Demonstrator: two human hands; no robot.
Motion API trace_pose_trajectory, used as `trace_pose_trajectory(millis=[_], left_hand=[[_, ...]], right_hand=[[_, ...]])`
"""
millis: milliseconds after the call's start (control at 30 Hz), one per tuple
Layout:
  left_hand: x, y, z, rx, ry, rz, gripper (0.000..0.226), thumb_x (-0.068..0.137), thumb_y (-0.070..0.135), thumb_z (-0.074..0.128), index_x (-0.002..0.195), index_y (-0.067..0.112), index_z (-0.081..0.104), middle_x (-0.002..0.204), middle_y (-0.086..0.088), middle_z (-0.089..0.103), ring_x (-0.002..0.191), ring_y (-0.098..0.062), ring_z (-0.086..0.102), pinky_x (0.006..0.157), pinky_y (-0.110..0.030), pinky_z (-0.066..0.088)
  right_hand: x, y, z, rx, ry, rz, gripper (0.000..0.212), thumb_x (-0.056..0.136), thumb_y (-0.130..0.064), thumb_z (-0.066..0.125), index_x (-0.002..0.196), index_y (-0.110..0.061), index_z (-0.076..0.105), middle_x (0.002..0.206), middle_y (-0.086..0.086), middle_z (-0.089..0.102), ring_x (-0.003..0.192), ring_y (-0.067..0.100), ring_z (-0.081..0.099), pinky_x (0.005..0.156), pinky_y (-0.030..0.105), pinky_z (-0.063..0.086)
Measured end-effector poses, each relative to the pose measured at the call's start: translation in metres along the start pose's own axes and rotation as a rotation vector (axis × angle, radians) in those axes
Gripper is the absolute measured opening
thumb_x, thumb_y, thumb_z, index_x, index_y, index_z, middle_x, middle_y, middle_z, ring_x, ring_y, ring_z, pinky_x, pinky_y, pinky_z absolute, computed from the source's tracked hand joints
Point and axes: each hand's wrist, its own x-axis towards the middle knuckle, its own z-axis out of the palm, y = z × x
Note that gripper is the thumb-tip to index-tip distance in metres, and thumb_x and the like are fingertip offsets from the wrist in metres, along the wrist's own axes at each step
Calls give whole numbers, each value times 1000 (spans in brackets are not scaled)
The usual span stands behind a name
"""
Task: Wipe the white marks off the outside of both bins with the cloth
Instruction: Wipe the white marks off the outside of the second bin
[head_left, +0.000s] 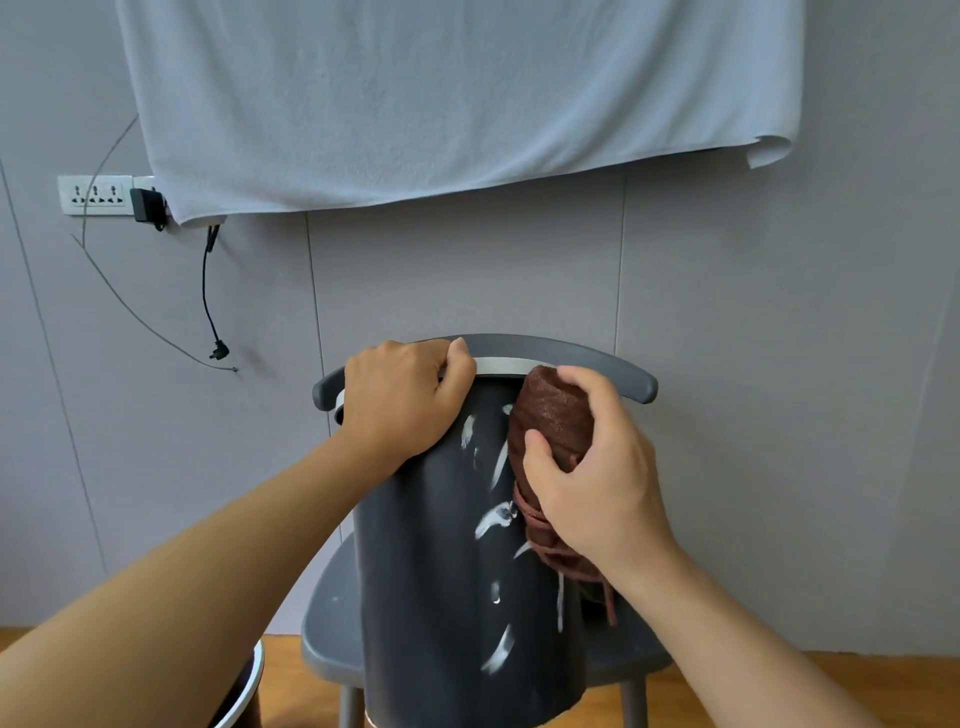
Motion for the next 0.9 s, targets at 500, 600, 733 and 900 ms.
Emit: trace_pose_trajectory(millis=[500, 600, 733, 900], left_hand=[[-3, 2, -1, 10, 44, 23, 49, 96, 38, 35, 52, 22, 21, 42, 7, 17, 39, -12, 20, 49, -26, 12], [-3, 4, -1, 4, 43, 47, 49, 97, 38, 35, 52, 23, 21, 42, 8, 17, 38, -12, 21, 48, -26, 13], [-4, 3, -4, -10, 65, 60, 49, 96, 37, 36, 53, 25, 18, 42, 9, 13, 37, -10, 17, 48, -24, 10], [-4, 6, -5, 7, 72, 70, 49, 96, 37, 36, 52, 26, 17, 41, 9, 11, 36, -9, 15, 48, -22, 8]], right_hand=[[6, -3, -4, -248, -68, -43, 36, 95, -30, 68, 131, -30, 67, 97, -7, 43, 79, 8, 49, 65, 3, 34], [9, -8, -7, -275, -123, -92, 34, 93, -31, 69, 127, -30, 68, 98, -6, 45, 80, 14, 54, 68, 16, 49], [13, -8, -14, -217, -207, -175, 28, 89, -30, 72, 117, -34, 72, 96, -9, 49, 82, 13, 58, 70, 22, 51], [14, -2, -18, -209, -184, -177, 27, 89, -29, 69, 115, -32, 73, 94, -9, 49, 81, 12, 57, 69, 20, 46]])
